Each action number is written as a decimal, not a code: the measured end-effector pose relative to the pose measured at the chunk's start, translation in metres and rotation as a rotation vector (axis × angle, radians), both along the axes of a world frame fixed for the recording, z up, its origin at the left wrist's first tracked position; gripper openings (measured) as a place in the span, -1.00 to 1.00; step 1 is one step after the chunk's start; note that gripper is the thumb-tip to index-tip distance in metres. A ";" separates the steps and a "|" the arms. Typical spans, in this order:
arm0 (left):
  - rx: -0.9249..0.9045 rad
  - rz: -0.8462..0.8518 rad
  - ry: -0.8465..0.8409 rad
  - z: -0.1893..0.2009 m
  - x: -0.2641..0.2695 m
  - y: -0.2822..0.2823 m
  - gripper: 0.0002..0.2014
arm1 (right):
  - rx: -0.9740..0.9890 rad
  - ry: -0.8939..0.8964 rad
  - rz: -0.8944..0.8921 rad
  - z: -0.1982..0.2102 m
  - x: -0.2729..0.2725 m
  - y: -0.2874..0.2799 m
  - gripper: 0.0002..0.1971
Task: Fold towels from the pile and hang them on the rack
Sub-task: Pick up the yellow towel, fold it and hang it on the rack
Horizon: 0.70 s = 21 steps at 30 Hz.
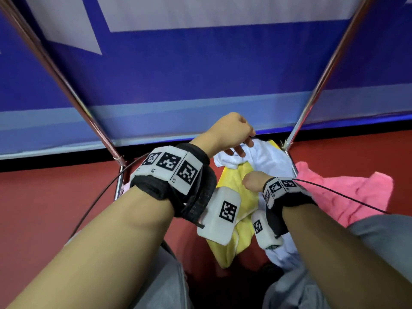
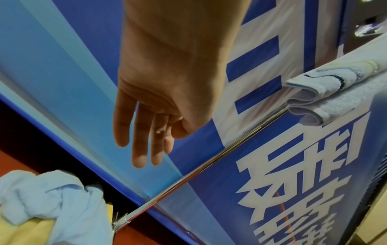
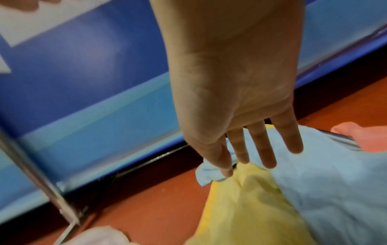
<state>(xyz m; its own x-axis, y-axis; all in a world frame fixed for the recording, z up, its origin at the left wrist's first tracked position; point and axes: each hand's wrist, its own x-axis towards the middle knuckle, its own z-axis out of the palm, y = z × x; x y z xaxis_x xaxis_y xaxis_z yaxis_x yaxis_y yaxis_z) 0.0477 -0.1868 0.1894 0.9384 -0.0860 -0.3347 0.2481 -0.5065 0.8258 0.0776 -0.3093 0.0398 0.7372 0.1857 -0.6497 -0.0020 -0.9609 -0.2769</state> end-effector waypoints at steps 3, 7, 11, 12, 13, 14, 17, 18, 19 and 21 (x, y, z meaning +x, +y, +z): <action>-0.037 0.016 0.002 0.000 0.005 0.002 -0.78 | -0.138 0.009 0.150 -0.019 0.000 -0.002 -0.61; -0.054 0.036 0.003 -0.003 0.010 0.005 -0.80 | -0.239 0.047 0.351 -0.041 0.006 0.001 -0.50; -0.038 0.027 0.023 -0.007 0.014 0.002 -0.77 | -0.323 0.095 0.285 -0.058 0.015 0.004 -0.40; -0.030 0.026 0.028 -0.008 0.014 0.001 -0.75 | -0.331 0.085 0.292 -0.062 0.015 0.003 -0.39; -0.023 0.023 0.031 -0.009 0.015 0.000 -0.74 | -0.338 0.068 0.310 -0.067 0.016 0.002 -0.39; -0.019 0.020 0.032 -0.009 0.016 -0.001 -0.73 | -0.342 0.049 0.335 -0.070 0.016 0.001 -0.40; -0.016 0.015 0.035 -0.009 0.017 -0.002 -0.72 | -0.379 -0.038 0.451 -0.075 0.013 -0.002 -0.52; -0.013 0.013 0.037 -0.009 0.017 -0.002 -0.72 | -0.418 -0.076 0.493 -0.073 0.012 -0.001 -0.58; -0.010 0.014 0.038 -0.010 0.017 -0.002 -0.72 | -0.449 -0.110 0.529 -0.072 0.012 0.000 -0.61; -0.007 0.015 0.040 -0.011 0.018 -0.001 -0.72 | -0.478 -0.137 0.575 -0.068 0.012 0.002 -0.60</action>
